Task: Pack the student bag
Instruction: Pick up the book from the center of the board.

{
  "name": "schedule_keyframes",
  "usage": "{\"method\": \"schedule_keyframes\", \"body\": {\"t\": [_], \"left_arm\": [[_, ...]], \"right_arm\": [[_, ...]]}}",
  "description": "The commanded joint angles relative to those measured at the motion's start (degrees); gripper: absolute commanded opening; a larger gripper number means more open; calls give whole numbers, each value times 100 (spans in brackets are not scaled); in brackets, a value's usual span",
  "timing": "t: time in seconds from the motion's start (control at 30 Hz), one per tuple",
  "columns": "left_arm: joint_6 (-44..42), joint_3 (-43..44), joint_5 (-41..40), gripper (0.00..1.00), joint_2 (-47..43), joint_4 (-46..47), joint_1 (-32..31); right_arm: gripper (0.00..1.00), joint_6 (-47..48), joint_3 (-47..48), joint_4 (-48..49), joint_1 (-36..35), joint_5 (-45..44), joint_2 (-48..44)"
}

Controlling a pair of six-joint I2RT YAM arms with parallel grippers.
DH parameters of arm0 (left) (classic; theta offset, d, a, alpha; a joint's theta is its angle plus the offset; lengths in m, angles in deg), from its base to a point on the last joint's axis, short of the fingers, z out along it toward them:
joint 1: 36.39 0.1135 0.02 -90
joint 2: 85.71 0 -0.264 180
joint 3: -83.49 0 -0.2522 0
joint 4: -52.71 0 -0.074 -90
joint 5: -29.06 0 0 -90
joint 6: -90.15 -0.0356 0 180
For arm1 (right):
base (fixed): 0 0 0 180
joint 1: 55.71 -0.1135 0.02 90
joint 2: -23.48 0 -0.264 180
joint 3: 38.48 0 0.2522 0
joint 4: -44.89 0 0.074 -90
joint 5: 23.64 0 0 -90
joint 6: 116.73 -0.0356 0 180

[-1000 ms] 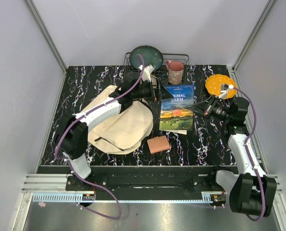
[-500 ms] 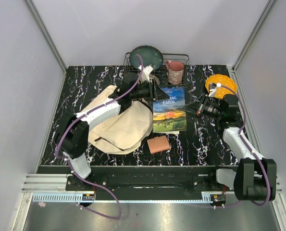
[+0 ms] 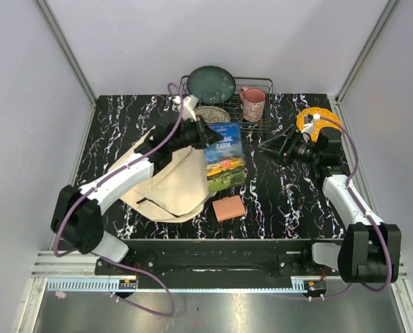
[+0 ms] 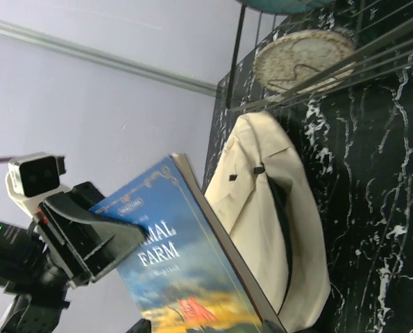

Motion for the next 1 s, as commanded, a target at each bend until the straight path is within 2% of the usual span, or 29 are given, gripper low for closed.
{"method": "schedule_keyframes", "body": {"t": [0.0, 0.1, 0.23, 0.4, 0.5, 0.53, 0.67, 0.97], "left_arm": [[381, -369, -1426, 0, -897, 70, 461], [654, -659, -1726, 0, -1248, 158, 655], [988, -1055, -1947, 0, -1617, 728, 735], [1401, -1187, -1772, 0, -1636, 1045, 744], [1831, -1617, -1754, 0, -1723, 1746, 744], [1946, -1723, -1728, 0, -1733, 2080, 744], [2202, -1890, -1595, 0, -1750, 2276, 752], [2369, -2014, -1684, 0, -2014, 2312, 805]], "right_arm": [[68, -493, -484, 232, -12, -371, -374], [69, -934, -871, 647, -415, -466, -532], [70, -1225, -1100, 901, -1206, -836, -577], [70, -1858, -1232, 2121, -2067, -1240, -147], [70, -1999, -987, 2624, -2523, -1267, 362], [70, -2034, -925, 2712, -2604, -1276, 503], [70, -2455, -925, 3685, -2798, -1399, 1162], [72, -2500, -872, 4038, -2859, -1811, 1400]]}}
